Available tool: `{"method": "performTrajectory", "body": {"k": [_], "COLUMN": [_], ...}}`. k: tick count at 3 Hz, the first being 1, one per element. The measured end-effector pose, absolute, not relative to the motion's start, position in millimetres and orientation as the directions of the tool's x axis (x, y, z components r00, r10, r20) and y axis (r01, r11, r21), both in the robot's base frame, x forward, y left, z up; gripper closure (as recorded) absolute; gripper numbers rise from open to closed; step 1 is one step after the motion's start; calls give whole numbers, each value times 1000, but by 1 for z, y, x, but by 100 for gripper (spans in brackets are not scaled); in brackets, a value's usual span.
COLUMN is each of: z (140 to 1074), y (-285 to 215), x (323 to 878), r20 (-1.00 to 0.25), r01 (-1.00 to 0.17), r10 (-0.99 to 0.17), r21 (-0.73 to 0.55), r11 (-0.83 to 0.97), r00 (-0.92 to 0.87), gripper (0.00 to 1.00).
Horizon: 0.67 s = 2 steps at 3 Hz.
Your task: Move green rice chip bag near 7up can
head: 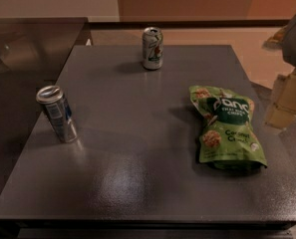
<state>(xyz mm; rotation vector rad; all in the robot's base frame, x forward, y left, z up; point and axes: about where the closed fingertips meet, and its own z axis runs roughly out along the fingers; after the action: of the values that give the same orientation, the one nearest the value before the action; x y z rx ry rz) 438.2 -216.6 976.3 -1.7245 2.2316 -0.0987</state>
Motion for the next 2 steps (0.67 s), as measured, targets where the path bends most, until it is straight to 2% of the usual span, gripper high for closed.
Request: {"method": "performTrajectory", "body": {"k": [2], "z": [976], "y": [-213], "x": [436], "r20": [-233], "r01": [-911], "r10": [-936], "r21": [-260], "r11": [321], "r00": [-263], "gripper": [0]}}
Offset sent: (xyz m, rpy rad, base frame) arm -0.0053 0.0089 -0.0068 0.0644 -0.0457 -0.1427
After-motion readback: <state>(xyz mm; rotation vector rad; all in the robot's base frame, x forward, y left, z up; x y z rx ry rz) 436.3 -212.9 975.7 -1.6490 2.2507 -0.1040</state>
